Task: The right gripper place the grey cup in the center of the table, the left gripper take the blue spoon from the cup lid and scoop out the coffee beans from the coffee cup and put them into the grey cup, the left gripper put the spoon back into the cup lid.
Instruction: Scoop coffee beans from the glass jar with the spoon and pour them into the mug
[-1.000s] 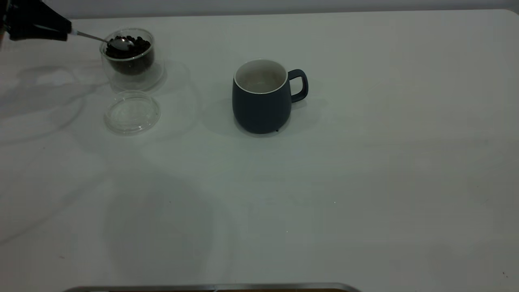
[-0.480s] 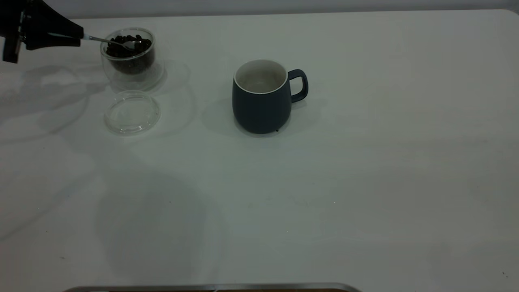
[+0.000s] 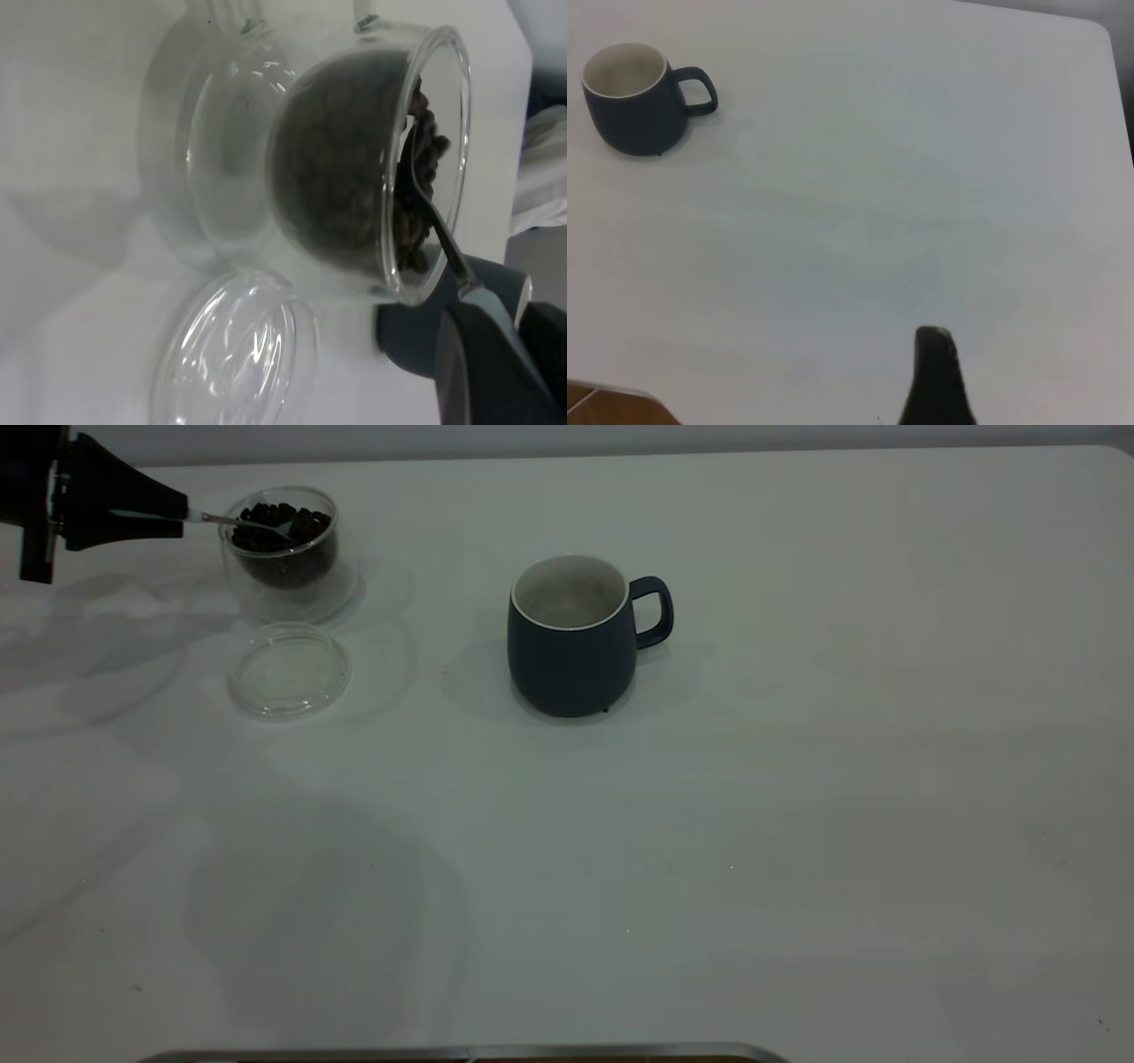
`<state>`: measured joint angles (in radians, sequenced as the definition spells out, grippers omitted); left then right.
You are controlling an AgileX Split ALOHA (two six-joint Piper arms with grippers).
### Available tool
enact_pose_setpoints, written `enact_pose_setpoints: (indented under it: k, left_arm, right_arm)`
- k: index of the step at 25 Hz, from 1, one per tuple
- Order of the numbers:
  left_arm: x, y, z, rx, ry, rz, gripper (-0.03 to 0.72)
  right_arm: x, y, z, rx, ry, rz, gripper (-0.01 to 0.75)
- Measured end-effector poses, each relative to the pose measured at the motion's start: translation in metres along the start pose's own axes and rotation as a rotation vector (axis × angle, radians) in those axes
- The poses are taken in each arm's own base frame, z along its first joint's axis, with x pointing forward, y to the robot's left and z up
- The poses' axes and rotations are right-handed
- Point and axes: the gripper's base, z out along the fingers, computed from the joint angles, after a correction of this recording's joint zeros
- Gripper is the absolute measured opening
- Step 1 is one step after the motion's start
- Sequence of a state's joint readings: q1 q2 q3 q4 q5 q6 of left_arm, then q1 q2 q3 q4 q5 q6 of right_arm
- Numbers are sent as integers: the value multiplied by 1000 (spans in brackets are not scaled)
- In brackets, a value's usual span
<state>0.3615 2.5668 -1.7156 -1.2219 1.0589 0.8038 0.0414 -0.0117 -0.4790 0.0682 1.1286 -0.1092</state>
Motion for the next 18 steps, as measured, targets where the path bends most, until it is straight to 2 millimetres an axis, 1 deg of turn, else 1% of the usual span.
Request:
enact_pose_setpoints:
  k: [8, 14, 18]
  left_arm:
    - [0, 7, -18, 43, -15, -4, 120]
    - [-3, 5, -25, 105, -44, -3, 120]
    - [-5, 2, -26, 131, -69, -3, 120]
  right_arm:
    - [0, 0, 0, 0, 0, 0, 590]
    - [0, 0, 0, 0, 0, 0, 590]
    - [0, 0, 0, 0, 0, 0, 590]
